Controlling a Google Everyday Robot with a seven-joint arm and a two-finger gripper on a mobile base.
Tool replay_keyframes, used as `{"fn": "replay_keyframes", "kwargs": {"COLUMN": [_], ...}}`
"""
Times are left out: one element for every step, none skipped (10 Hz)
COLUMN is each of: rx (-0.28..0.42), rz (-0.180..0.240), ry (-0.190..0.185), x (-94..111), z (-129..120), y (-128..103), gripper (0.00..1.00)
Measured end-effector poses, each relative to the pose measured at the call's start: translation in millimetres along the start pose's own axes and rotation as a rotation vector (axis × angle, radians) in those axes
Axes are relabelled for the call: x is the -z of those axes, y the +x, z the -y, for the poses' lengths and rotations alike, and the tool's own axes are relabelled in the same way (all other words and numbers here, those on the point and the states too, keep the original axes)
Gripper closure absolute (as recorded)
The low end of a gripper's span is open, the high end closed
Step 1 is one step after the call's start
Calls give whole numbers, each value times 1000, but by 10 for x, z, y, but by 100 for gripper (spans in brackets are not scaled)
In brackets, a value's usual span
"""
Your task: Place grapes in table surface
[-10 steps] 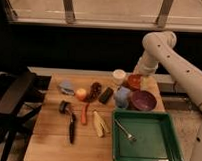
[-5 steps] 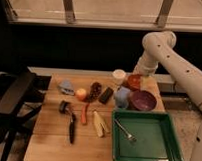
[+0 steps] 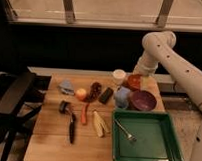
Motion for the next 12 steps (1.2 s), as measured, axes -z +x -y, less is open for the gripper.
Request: {"fn": "replay_keyframes", "kwargs": {"rx": [1, 24, 85, 146, 216, 303, 362, 455, 530, 598, 658, 716], "rz": [-2, -12, -16, -17, -16, -10, -1, 18, 35, 53, 74, 100], "ry": [0, 1, 0, -4, -6, -8, -9, -9, -4, 1, 8, 19], "x": [2, 29, 74, 90, 101, 93, 82, 55, 34, 18, 6, 2], "z": [1, 40, 109, 157, 211, 289, 354, 438, 493, 542, 583, 608], "y": [3, -5, -81, -182, -319, -555, -755, -1064, -1306, -1537, -1766, -2006], "gripper": [34, 34, 34, 34, 34, 34, 34, 34, 34, 34, 34, 34]}}
